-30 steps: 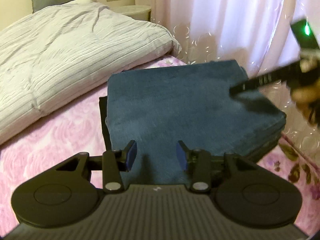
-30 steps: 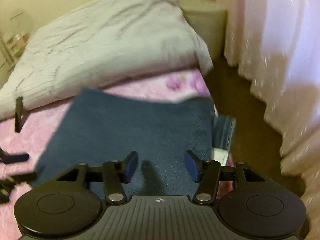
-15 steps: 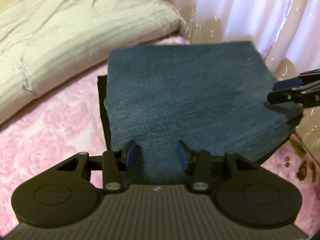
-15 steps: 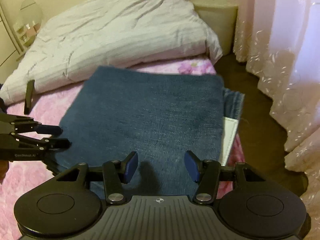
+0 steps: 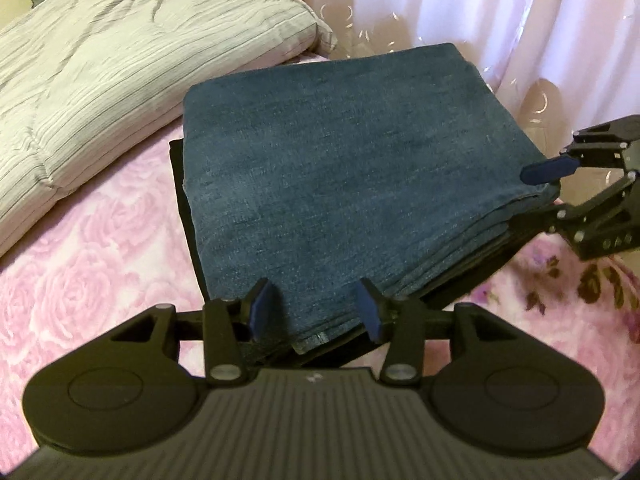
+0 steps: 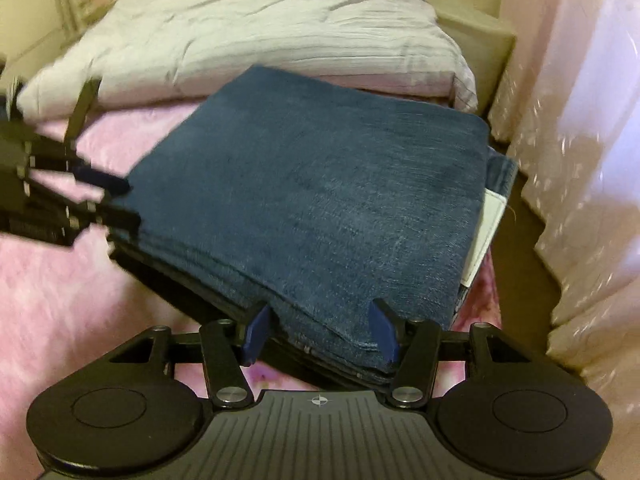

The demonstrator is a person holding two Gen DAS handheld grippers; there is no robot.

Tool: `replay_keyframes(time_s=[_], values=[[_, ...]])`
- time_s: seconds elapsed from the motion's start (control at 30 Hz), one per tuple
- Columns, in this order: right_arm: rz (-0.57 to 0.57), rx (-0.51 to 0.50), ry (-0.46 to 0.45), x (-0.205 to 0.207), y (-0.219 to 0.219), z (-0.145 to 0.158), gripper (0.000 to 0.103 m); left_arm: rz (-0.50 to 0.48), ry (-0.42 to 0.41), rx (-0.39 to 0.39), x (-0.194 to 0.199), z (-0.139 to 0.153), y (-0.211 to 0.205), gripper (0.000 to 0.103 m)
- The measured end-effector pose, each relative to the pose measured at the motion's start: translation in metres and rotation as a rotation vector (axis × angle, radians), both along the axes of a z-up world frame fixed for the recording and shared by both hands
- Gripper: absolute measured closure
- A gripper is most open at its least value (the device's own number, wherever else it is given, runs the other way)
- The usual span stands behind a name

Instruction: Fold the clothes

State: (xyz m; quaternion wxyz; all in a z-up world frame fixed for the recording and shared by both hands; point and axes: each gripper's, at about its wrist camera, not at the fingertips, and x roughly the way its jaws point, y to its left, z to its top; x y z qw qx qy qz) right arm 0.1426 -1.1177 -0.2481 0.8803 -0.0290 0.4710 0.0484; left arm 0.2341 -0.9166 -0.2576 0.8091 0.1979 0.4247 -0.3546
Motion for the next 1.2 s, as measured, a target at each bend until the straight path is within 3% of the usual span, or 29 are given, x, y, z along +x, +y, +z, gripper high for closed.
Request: replay_keyframes(time_s=[0.13, 0.2, 0.23, 0.27, 0.3, 0.37, 0.47, 0.63, 0.73, 0.83, 1.0, 1.2], values=[[-0.018, -0.001, 0.021, 0.006, 0.004, 0.010, 0.038, 0.011, -0.008, 0.019, -0.002, 0.003, -0.001, 0.059], [-0.062, 0.039, 0.018, 0.004, 0.000, 0.024, 0.037, 0.024, -0.010, 0.022, -0.006, 0.006, 0.001, 0.046], [-0.081, 0.052, 0.015, 0.001, -0.001, 0.031, 0.030, 0.040, -0.007, 0.017, -0.010, 0.010, 0.005, 0.036], [-0.100, 0.057, 0.011, -0.004, -0.001, 0.037, 0.017, 0.056, -0.005, 0.012, -0.015, 0.014, 0.008, 0.029], [-0.117, 0.060, 0.008, -0.010, 0.000, 0.043, 0.011, 0.071, -0.002, 0.007, -0.019, 0.018, 0.012, 0.026], [-0.157, 0.079, 0.027, -0.023, 0.001, 0.050, 0.011, 0.103, 0.003, -0.003, -0.029, 0.025, 0.019, 0.012], [-0.222, 0.111, 0.066, -0.042, 0.004, 0.059, 0.010, 0.138, -0.001, -0.029, -0.050, 0.039, 0.028, 0.001], [-0.323, 0.128, 0.097, -0.075, 0.011, 0.079, 0.000, 0.231, 0.090, -0.153, -0.080, 0.062, 0.045, 0.001], [-0.350, 0.126, 0.093, -0.092, 0.018, 0.093, 0.000, 0.269, 0.141, -0.155, -0.095, 0.071, 0.054, 0.001], [-0.370, 0.120, 0.094, -0.109, 0.025, 0.107, 0.000, 0.243, 0.173, -0.136, -0.109, 0.082, 0.060, 0.001], [-0.376, 0.112, 0.088, -0.134, 0.038, 0.133, 0.000, 0.212, 0.150, -0.108, -0.134, 0.106, 0.072, 0.001], [-0.403, 0.105, 0.084, -0.153, 0.051, 0.149, 0.000, 0.304, 0.102, -0.153, -0.155, 0.133, 0.085, 0.001]])
